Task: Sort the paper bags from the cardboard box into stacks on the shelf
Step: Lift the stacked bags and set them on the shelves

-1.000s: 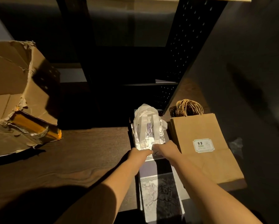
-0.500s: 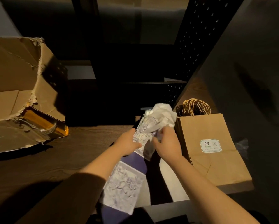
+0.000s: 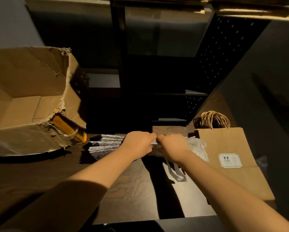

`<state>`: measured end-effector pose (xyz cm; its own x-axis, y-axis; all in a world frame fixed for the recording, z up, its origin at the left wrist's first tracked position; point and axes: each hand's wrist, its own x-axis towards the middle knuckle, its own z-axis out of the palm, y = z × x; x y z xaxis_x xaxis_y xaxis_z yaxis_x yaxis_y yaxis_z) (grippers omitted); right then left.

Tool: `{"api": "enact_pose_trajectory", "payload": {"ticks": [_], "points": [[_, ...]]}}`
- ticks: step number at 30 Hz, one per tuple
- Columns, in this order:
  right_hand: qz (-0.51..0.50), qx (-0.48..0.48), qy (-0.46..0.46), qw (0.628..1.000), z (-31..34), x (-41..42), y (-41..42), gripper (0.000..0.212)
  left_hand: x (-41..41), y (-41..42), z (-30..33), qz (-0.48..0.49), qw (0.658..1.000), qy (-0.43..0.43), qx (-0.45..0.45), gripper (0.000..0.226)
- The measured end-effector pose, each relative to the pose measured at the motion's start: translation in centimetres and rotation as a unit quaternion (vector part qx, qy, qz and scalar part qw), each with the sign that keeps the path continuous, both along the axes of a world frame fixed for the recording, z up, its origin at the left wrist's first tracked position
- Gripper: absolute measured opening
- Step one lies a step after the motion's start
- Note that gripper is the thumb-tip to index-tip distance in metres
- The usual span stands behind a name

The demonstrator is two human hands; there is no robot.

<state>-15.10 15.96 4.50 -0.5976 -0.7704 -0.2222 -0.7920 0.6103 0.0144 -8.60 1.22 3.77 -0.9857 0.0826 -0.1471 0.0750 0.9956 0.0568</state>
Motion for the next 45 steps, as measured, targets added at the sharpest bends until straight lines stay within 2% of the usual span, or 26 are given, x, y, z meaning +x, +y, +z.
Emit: {"api": "enact_pose_trajectory", "payload": {"ticks": [3, 5, 10, 13, 17, 19, 20, 21, 22, 23, 24, 25, 27, 29, 35, 41, 43, 44, 45], "points": [[-0.007, -0.009, 0.019, 1.0, -0.4, 0.0, 0.5, 0.025, 1.1, -1.6, 0.0, -0.005, 0.999, 0.025, -0.029, 0.035], [-0.018, -0.009, 0.023, 1.0, -0.9, -0.1, 0.7, 0.026, 2.0, -2.9, -0.1, -0.001, 0.998, 0.047, -0.046, 0.04], [-0.04, 0.005, -0.007, 0.999, -2.7, 0.2, 1.5, 0.046, 4.4, -5.5, -2.1, 0.046, 0.999, 0.026, -0.014, 0.061], [-0.04, -0.013, 0.004, 0.999, -3.3, 0.5, 1.8, 0.055, 5.7, -7.4, -3.4, 0.05, 0.997, 0.052, -0.025, 0.071], [-0.038, -0.016, 0.006, 0.999, -3.3, 0.4, 1.8, 0.054, 6.1, -9.6, -3.3, 0.091, 0.994, 0.058, 0.03, 0.074], [-0.033, -0.014, 0.005, 0.999, -3.3, 0.3, 1.7, 0.05, 6.4, -10.7, -2.7, 0.139, 0.981, 0.086, 0.108, 0.065], [-0.034, -0.013, 0.004, 0.999, -3.2, 0.3, 1.6, 0.048, 6.6, -11.3, -2.7, 0.198, 0.954, 0.113, 0.194, 0.054], [-0.035, -0.012, 0.004, 0.999, -3.2, 0.3, 1.6, 0.047, 6.9, -11.9, -2.8, 0.281, 0.899, 0.129, 0.31, 0.04], [-0.037, -0.01, 0.002, 0.999, -3.2, 0.3, 1.6, 0.047, 7.2, -12.3, -3.1, 0.356, 0.819, 0.132, 0.431, 0.031], [-0.038, -0.009, 0.001, 0.999, -3.2, 0.4, 1.6, 0.047, 7.4, -12.5, -3.5, 0.407, 0.727, 0.14, 0.534, 0.033], [-0.037, -0.009, -0.001, 0.999, -3.2, 0.4, 1.6, 0.049, 7.6, -12.8, -4.1, 0.433, 0.664, 0.145, 0.592, 0.038], [-0.037, -0.01, -0.003, 0.999, -3.3, 0.5, 1.6, 0.051, 7.8, -13.1, -4.6, 0.45, 0.63, 0.147, 0.616, 0.043], [-0.039, -0.013, -0.006, 0.999, -3.2, 0.5, 1.8, 0.057, 8.1, -13.4, -5.2, 0.476, 0.608, 0.142, 0.62, 0.049], [-0.04, -0.018, -0.005, 0.999, -3.3, 0.6, 1.8, 0.064, 8.4, -13.5, -5.5, 0.476, 0.601, 0.128, 0.629, 0.053], [-0.035, -0.01, 0.007, 0.999, -3.4, 1.2, 1.4, 0.062, 8.7, -11.6, -5.6, 0.445, 0.635, 0.078, 0.627, 0.052], [-0.008, -0.007, -0.003, 1.0, -3.3, 2.0, -0.2, 0.061, 8.6, -11.0, -5.1, 0.442, 0.633, 0.08, 0.631, 0.048], [-0.008, -0.012, 0.0, 1.0, -3.4, 2.0, -0.2, 0.06, 8.9, -10.9, -5.1, 0.432, 0.648, 0.08, 0.622, 0.041], [-0.006, -0.011, 0.002, 1.0, -3.4, 1.9, -0.1, 0.061, 9.1, -11.1, -5.3, 0.419, 0.666, 0.081, 0.612, 0.033], [-0.005, -0.01, 0.006, 1.0, -3.5, 1.8, -0.1, 0.062, 9.4, -11.3, -5.3, 0.394, 0.702, 0.073, 0.589, 0.026]]}}
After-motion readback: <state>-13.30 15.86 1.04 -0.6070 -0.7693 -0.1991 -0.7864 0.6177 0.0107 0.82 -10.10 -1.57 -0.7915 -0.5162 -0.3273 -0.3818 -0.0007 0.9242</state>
